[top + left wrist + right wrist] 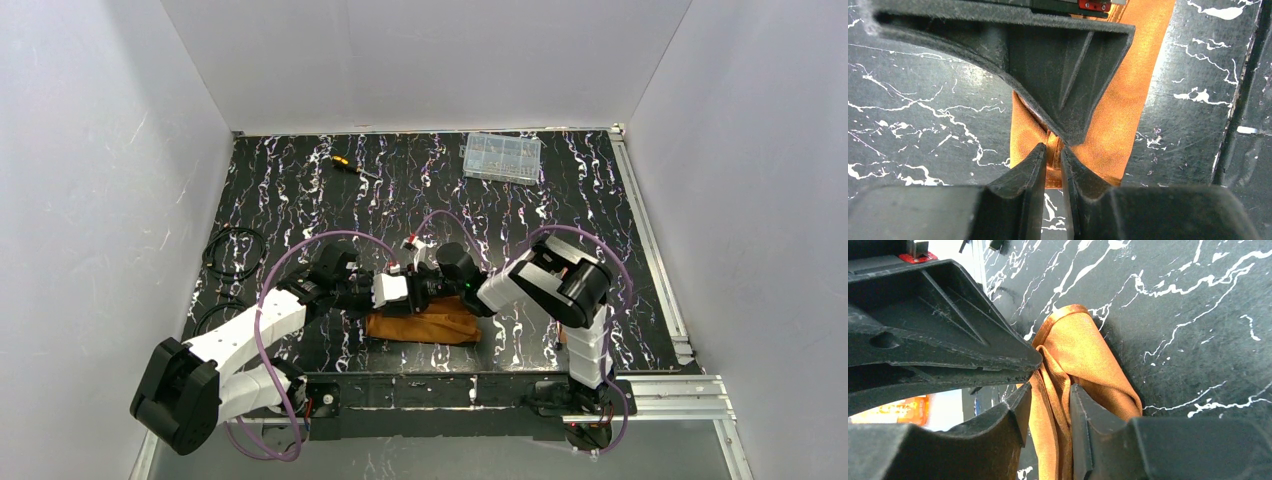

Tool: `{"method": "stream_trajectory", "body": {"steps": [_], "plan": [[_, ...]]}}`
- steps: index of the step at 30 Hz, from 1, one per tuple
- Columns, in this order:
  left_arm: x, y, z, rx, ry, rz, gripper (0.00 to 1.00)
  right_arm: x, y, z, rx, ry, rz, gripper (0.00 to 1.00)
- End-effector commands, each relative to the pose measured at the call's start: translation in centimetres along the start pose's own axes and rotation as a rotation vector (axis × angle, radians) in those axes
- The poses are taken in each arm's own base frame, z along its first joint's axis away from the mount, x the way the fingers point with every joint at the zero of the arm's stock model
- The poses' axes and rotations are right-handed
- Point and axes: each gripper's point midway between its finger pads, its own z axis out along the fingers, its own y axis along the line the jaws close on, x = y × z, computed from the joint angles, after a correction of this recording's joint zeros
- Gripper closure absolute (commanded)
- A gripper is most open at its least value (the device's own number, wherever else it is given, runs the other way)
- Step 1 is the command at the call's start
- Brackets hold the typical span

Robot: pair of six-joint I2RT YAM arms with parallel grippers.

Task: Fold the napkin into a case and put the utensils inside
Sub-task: Grasp the top corner of the smaller rectangle folded napkin from the folded napkin.

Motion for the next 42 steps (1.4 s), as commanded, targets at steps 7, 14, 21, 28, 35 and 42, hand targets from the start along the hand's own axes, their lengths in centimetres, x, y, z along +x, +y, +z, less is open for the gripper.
{"method": "stream_trajectory", "body": {"steps": [7, 14, 21, 28, 35, 42], "plan": [[-1.0, 1.8, -1.7, -0.074, -0.026, -0.050, 0.70, -0.6, 1.9, 0.3, -0.088, -0.062, -0.011, 0.84], [-1.2, 3.5, -2.4, -0.066, -0.039, -0.199, 0.64, -0.5, 2.0, 0.1, -0.017, -0.047, -0.043, 0.99], [-1.3, 1.1, -0.9, 0.037, -0.081, -0.161, 0.67, 0.1, 1.8, -0.7, 0.067, -0.043, -0.034, 0.99], [-0.1, 1.4, 0.7, 0.022, -0.037, -0.184, 0.69, 1.6, 1.7, -1.1, 0.092, -0.064, 0.015, 0.99], [0.0, 0.4, 1.6, 0.057, -0.023, -0.187, 0.71, 2.4, 0.9, -1.1, 0.091, -0.085, 0.063, 0.99], [-0.8, -1.2, 1.2, 0.109, 0.009, -0.189, 0.73, 2.5, 0.3, -1.6, 0.124, -0.116, 0.086, 0.99]]}}
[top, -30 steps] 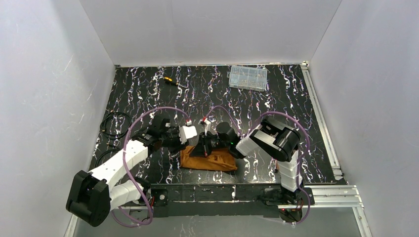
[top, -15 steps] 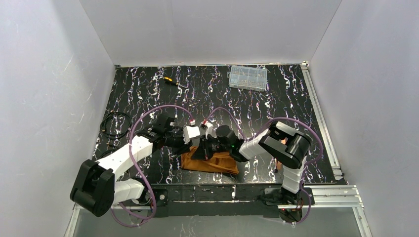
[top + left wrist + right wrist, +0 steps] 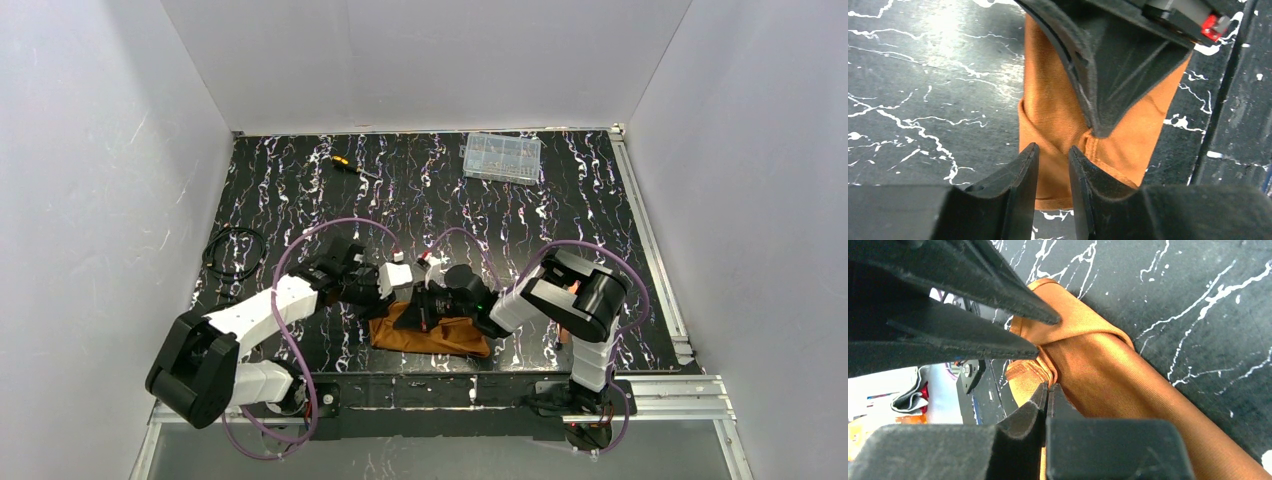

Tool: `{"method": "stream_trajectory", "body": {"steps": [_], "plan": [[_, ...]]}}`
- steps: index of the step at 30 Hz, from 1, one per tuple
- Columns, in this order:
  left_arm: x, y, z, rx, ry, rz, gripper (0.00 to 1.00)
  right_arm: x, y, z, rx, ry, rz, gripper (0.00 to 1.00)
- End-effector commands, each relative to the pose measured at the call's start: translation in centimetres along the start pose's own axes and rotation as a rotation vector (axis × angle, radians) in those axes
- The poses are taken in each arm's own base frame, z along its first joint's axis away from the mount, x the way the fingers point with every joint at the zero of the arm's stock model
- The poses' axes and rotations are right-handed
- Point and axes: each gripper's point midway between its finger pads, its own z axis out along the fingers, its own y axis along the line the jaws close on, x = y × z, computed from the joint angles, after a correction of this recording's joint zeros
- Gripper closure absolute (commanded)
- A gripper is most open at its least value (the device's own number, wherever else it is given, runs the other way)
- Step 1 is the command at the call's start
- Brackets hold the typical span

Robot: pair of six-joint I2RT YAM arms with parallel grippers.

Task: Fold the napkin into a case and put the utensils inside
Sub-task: Grasp the top corner of the smaller rectangle folded napkin from the folded napkin.

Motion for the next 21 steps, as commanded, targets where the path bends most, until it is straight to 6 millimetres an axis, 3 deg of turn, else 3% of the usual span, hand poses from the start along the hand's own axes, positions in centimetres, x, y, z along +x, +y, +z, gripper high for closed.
{"method": "stream_trajectory", "body": {"steps": [1, 12, 21], "plan": [[-0.3, -1.1, -0.4, 0.027, 0.022, -0.009, 0.74, -0.8, 0.0, 0.0, 0.002, -0.058, 0.000, 0.99], [1.1, 0.0, 0.6, -0.050, 0.113, -0.024, 0.80, -0.5, -0.6, -0.1, 0.033, -0.054, 0.029, 0.99], [0.7, 0.0, 0.9, -0.059, 0.116, -0.037, 0.81, -0.5, -0.9, -0.2, 0.060, -0.045, 0.030, 0.99]]}}
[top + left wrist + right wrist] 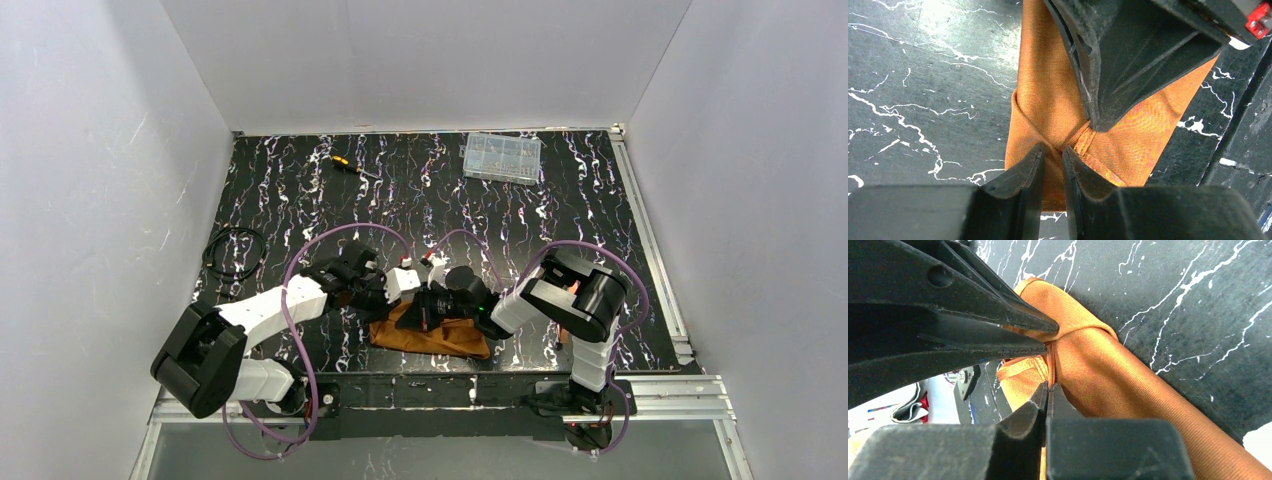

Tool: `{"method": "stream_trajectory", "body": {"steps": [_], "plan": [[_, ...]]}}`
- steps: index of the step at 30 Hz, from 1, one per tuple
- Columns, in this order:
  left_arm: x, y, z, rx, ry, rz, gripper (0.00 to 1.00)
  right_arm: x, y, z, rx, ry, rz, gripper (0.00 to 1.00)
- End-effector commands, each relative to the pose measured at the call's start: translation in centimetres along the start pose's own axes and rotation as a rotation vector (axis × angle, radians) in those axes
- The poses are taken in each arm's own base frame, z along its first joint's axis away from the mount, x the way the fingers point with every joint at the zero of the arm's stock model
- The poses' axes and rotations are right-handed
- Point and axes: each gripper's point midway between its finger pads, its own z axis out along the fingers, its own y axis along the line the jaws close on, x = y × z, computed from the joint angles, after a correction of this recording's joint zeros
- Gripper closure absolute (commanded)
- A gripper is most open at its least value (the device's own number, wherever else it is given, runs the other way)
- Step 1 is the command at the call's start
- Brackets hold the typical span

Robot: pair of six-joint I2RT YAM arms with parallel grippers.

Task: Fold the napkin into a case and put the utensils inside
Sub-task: Grasp the top corner of the smaller rectangle folded napkin from the folded napkin.

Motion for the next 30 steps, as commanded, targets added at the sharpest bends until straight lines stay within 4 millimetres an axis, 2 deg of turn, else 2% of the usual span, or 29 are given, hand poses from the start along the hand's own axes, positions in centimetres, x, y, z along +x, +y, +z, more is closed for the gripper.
{"method": "stream_trajectory", "body": {"steps": [1, 2, 3, 4, 9, 13, 18, 20, 21, 22, 23, 26, 30], "plan": [[-1.0, 0.5, -0.3, -0.023, -0.007, -0.010, 0.81, -0.6, 0.0, 0.1, 0.014, -0.019, -0.016, 0.99], [-1.0, 0.5, -0.3, -0.022, -0.007, -0.013, 0.81, -0.6, 0.0, 0.1, 0.015, -0.016, -0.015, 0.99], [-1.0, 0.4, -0.3, -0.018, -0.004, -0.012, 0.87, -0.6, 0.1, 0.2, 0.014, -0.014, -0.015, 0.99], [-1.0, 0.3, -0.3, -0.015, -0.004, -0.011, 0.99, -0.6, 0.1, 0.2, 0.015, -0.012, -0.014, 0.99], [-0.7, 0.0, -0.5, -0.007, 0.002, -0.018, 1.00, -0.7, 0.1, 0.4, 0.023, -0.003, -0.021, 0.99], [-1.3, -0.5, -0.9, 0.011, -0.021, -0.025, 1.00, -0.8, 0.0, 0.6, 0.031, 0.007, -0.024, 0.99], [-1.9, -0.1, -1.6, -0.011, -0.013, -0.058, 1.00, -0.5, -0.3, 0.4, 0.044, 0.006, -0.015, 0.99], [-2.2, 0.2, -2.2, -0.036, -0.009, -0.074, 0.69, -0.4, -0.5, 0.5, 0.047, 0.010, -0.005, 0.99], [-2.2, 0.4, -2.3, -0.049, -0.007, -0.077, 0.46, -0.2, -0.6, 0.6, 0.047, 0.017, 0.002, 0.99], [-2.0, 0.5, -2.4, -0.060, 0.003, -0.077, 0.11, 0.0, -0.7, 0.7, 0.046, 0.020, 0.007, 0.99], [-1.7, 0.5, -2.4, -0.068, 0.020, -0.069, 0.03, 0.1, -0.7, 0.8, 0.040, 0.023, 0.012, 0.99], [-0.5, 0.7, -2.2, -0.103, 0.073, -0.021, 0.01, 0.0, -0.7, 0.8, 0.036, 0.021, 0.017, 0.99], [-0.4, 1.3, -1.8, -0.132, 0.070, 0.023, 0.02, -0.2, -0.7, 0.8, 0.033, 0.016, 0.023, 0.99]]}}
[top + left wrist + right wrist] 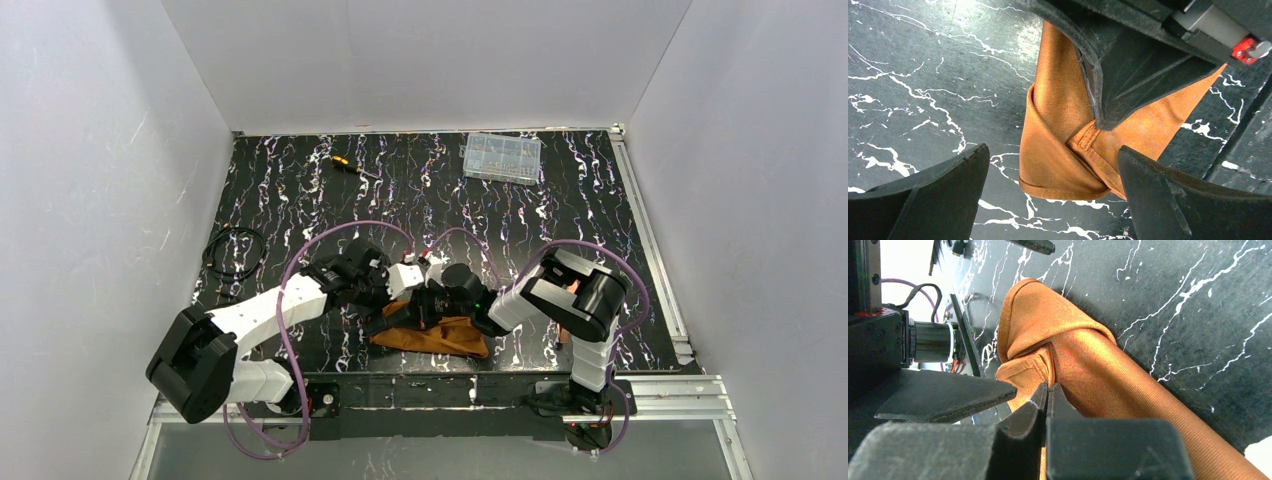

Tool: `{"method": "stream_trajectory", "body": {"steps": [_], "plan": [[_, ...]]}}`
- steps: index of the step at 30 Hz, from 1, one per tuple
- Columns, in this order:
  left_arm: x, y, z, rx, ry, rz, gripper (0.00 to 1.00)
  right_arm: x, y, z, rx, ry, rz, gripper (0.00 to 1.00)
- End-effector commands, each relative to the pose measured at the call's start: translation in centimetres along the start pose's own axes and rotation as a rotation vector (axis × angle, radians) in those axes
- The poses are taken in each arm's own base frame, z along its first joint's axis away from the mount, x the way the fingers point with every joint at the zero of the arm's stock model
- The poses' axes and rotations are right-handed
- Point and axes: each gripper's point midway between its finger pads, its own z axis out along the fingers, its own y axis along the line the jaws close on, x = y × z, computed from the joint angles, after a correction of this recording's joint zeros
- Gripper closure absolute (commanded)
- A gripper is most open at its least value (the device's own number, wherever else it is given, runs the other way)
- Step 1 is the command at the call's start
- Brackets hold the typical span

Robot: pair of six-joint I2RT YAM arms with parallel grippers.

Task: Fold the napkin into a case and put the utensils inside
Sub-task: Grasp the top corner of the smaller rectangle folded napkin from the folded napkin.

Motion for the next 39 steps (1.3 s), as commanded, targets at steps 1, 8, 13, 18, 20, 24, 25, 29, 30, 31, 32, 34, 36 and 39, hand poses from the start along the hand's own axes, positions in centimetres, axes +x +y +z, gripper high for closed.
{"method": "stream_trajectory", "body": {"steps": [1, 8, 13, 18, 20, 24, 25, 29, 30, 31, 32, 34, 36, 39], "plan": [[0.5, 0.5, 0.0, -0.037, 0.022, 0.059, 0.02, -0.1, -0.6, 0.5, 0.012, -0.004, 0.012, 0.99], [0.2, 2.7, 0.1, -0.139, 0.022, 0.168, 0.13, -0.5, -1.1, 1.2, 0.000, -0.011, 0.055, 0.99], [0.1, 2.1, 0.0, -0.111, 0.025, 0.174, 0.35, -0.6, -1.5, 1.2, -0.014, -0.018, 0.086, 0.99], [0.9, 2.2, 0.5, -0.115, 0.035, 0.200, 0.36, -0.6, -1.6, 1.0, -0.003, -0.021, 0.088, 0.99], [0.7, 2.0, 0.5, -0.112, 0.036, 0.201, 0.37, -0.6, -1.7, 1.1, 0.005, -0.019, 0.089, 0.99], [0.8, 1.7, 0.6, -0.112, 0.046, 0.218, 0.37, -1.0, -1.7, 1.2, 0.015, -0.019, 0.080, 0.99], [0.9, 1.8, 0.6, -0.115, 0.049, 0.220, 0.39, -1.0, -1.6, 1.2, 0.014, -0.019, 0.080, 0.99], [1.1, 1.5, 0.7, -0.102, 0.058, 0.226, 0.71, -1.1, -1.5, 1.1, 0.014, -0.023, 0.079, 0.99], [1.1, 1.5, 0.6, -0.098, 0.060, 0.226, 0.76, -1.2, -1.5, 1.1, 0.015, -0.026, 0.078, 0.99], [1.2, 1.3, 0.6, -0.091, 0.063, 0.225, 0.78, -1.2, -1.5, 1.0, 0.015, -0.027, 0.076, 0.99], [1.3, 1.2, 0.6, -0.087, 0.066, 0.225, 0.81, -1.2, -1.4, 1.0, 0.014, -0.028, 0.075, 0.99], [1.5, 1.0, 0.6, -0.078, 0.073, 0.217, 0.86, -1.3, -1.4, 1.0, 0.015, -0.030, 0.076, 0.99], [1.6, 0.6, 0.5, -0.064, 0.074, 0.198, 0.90, -1.4, -1.4, 0.9, 0.015, -0.035, 0.077, 0.99], [1.4, -0.4, 0.3, -0.018, 0.061, 0.163, 1.00, -1.9, -1.1, 1.0, 0.009, -0.046, 0.081, 0.99]]}}
